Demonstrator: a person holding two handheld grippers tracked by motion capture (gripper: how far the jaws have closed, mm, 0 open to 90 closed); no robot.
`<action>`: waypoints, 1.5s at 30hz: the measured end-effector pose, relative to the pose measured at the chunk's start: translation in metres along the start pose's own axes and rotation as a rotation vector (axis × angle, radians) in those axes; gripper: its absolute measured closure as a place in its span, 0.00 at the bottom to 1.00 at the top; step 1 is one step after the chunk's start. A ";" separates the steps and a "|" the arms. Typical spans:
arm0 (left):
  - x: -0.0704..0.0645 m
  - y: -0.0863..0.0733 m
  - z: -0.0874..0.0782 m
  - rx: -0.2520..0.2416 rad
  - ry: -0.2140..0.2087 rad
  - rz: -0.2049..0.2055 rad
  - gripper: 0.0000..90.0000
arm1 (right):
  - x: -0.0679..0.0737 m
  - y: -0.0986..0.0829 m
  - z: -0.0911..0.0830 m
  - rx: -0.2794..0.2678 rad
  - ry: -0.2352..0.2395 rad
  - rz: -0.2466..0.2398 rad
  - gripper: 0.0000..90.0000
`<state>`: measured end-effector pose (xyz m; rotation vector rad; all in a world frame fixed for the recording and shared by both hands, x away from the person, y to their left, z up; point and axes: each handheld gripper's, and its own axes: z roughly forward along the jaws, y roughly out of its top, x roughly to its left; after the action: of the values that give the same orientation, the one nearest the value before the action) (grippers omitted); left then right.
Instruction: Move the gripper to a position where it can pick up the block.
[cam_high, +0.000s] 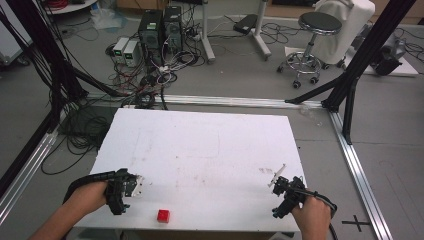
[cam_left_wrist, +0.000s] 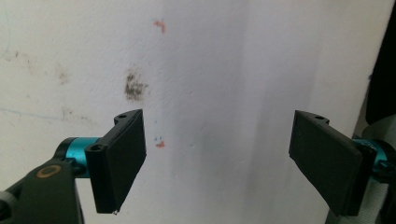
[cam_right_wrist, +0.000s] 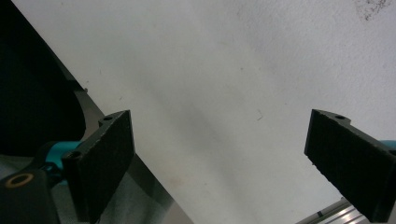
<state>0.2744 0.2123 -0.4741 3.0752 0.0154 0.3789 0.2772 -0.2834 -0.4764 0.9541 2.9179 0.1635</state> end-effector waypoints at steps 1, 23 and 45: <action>0.000 0.000 0.000 0.000 0.000 0.000 0.21 | 0.000 0.000 0.000 -0.001 0.000 -0.006 0.09; -0.014 0.052 -0.004 -0.019 -0.090 0.142 0.21 | 0.002 0.002 -0.006 -0.019 -0.002 -0.012 0.09; -0.031 0.089 0.013 -0.043 -0.154 0.206 0.21 | 0.003 0.003 -0.007 -0.028 0.000 -0.019 0.09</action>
<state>0.2478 0.1220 -0.4899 3.0613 -0.3123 0.1454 0.2757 -0.2799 -0.4689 0.9217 2.9153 0.2021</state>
